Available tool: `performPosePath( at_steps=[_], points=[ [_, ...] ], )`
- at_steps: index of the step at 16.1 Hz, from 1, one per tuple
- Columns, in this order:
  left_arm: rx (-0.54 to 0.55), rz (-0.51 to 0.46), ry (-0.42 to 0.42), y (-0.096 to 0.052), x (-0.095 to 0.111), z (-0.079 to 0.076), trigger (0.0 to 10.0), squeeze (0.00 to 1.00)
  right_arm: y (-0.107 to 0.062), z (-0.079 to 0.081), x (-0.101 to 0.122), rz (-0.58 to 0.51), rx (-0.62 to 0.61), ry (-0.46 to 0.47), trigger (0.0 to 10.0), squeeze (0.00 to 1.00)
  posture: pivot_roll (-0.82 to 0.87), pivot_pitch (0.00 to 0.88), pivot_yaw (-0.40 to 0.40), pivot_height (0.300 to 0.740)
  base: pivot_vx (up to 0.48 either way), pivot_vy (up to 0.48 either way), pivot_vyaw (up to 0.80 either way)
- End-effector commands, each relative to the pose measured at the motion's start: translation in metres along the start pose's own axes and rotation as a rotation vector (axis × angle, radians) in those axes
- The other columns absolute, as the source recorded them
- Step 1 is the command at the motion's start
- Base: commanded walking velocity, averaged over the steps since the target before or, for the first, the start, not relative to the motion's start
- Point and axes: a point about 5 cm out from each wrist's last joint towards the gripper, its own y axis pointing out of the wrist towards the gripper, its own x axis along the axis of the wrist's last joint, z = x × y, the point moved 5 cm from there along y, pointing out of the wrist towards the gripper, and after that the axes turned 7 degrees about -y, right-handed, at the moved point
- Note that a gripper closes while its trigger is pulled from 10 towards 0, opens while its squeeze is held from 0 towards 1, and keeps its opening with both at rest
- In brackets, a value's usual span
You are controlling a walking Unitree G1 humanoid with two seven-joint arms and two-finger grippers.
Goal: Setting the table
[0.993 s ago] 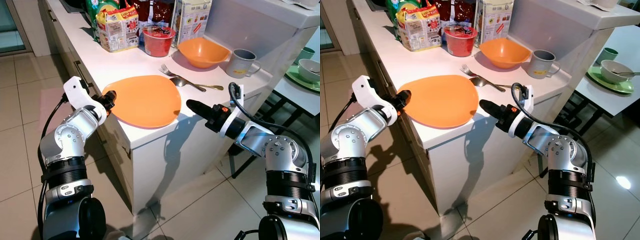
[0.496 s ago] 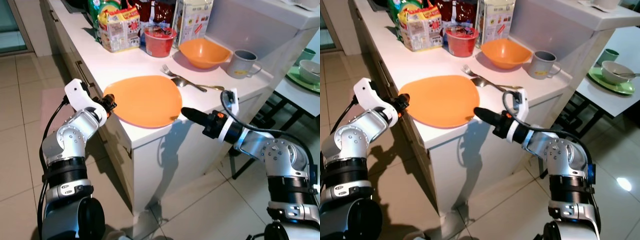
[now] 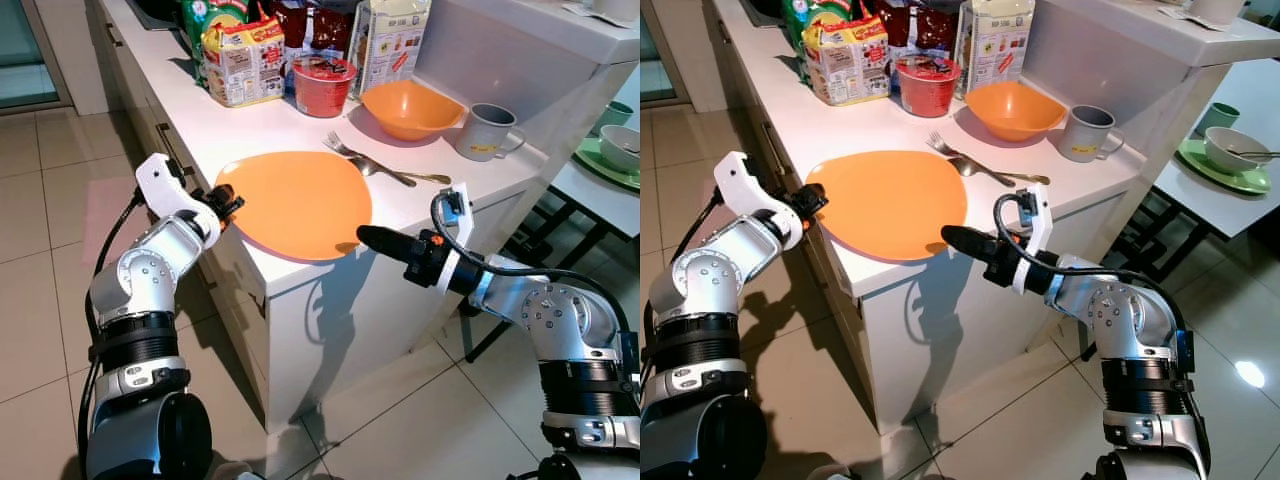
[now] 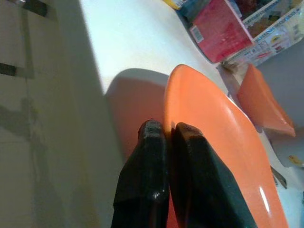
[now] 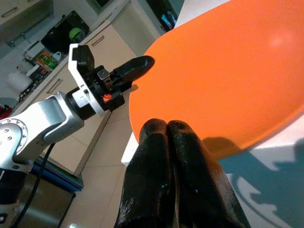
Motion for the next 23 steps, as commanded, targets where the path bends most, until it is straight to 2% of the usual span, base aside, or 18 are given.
performPosePath(
  at_steps=[1, 7, 10, 14, 18, 19, 20, 23],
  points=[
    [-0.004, 0.021, 0.005, 0.003, -0.005, -0.005, 0.0, 0.00, -0.001, 0.000, 0.006, -0.009, -0.004, -0.030, 10.0, 0.00, 0.00, 0.000, -0.068, 0.740, 0.000, 0.000, 0.00],
    [-0.033, -0.030, -0.049, 0.001, 0.005, -0.009, 0.0, 0.00, 0.000, 0.002, 0.009, -0.031, 0.008, -0.020, 10.0, 0.00, 0.01, 0.000, -0.071, 0.740, 0.000, 0.000, 0.00],
    [-0.052, -0.089, -0.078, 0.000, 0.020, -0.015, 0.0, 0.00, 0.000, 0.004, 0.016, -0.058, 0.012, -0.023, 10.0, 0.00, 0.01, 0.000, -0.067, 0.740, 0.000, 0.000, 0.00],
    [-0.112, -0.190, -0.145, -0.006, 0.045, -0.032, 0.0, 0.00, -0.005, 0.016, 0.031, -0.133, 0.024, -0.042, 10.0, 0.00, 0.02, 0.000, -0.061, 0.740, 0.000, 0.000, 0.00],
    [-0.120, -0.256, -0.165, -0.011, 0.059, -0.035, 0.0, 0.00, -0.010, 0.026, 0.041, -0.195, 0.016, -0.060, 10.0, 0.00, 0.02, 0.000, -0.056, 0.740, 0.000, 0.000, 0.00],
    [-0.136, -0.331, -0.154, -0.019, 0.072, -0.043, 0.0, 0.00, -0.014, 0.029, 0.051, -0.252, -0.026, -0.082, 10.0, 0.00, 0.02, 0.000, -0.051, 0.740, 0.000, 0.000, 0.00],
    [-0.146, -0.355, -0.150, -0.022, 0.076, -0.047, 0.0, 0.00, -0.016, 0.030, 0.055, -0.276, -0.047, -0.090, 10.0, 0.00, 0.02, 0.000, -0.051, 0.740, 0.000, 0.000, 0.00],
    [-0.223, -0.428, -0.086, -0.040, 0.086, -0.072, 0.0, 0.00, -0.025, 0.037, 0.074, -0.398, -0.133, -0.140, 10.0, 0.00, 0.02, 0.000, -0.040, 0.740, 0.000, 0.000, 0.00]
  ],
)
